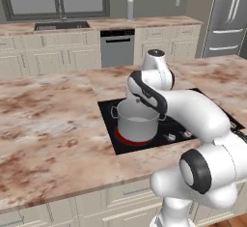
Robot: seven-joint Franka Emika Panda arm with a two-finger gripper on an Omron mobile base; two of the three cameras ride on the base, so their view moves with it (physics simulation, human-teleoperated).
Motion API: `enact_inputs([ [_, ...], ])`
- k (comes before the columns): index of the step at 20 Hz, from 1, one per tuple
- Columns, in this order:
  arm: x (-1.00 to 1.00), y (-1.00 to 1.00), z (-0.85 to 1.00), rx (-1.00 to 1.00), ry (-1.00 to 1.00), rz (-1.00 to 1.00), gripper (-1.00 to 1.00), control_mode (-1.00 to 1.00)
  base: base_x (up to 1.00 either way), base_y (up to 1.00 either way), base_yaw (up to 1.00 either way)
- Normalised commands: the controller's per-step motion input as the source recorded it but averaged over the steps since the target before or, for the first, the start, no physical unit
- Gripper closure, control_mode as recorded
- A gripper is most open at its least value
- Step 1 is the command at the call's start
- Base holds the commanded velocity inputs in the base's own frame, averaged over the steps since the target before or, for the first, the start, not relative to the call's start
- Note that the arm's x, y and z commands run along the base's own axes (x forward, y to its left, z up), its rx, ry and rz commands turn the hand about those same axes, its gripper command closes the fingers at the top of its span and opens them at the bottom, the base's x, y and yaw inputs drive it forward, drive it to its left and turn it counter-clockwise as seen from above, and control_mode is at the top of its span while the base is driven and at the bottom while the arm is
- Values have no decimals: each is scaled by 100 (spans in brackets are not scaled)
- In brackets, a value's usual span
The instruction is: Turn on the burner for the pot on the stove. Wait thirty seconds for the pot to heat up. Then add the eggplant to the pot.
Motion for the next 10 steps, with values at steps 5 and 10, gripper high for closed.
enact_inputs([
  [5,55,-5,-2,0,0,0,100,-100,0,0,0],
  [10,42,0,-5,0,0,0,100,-100,0,0,0],
])
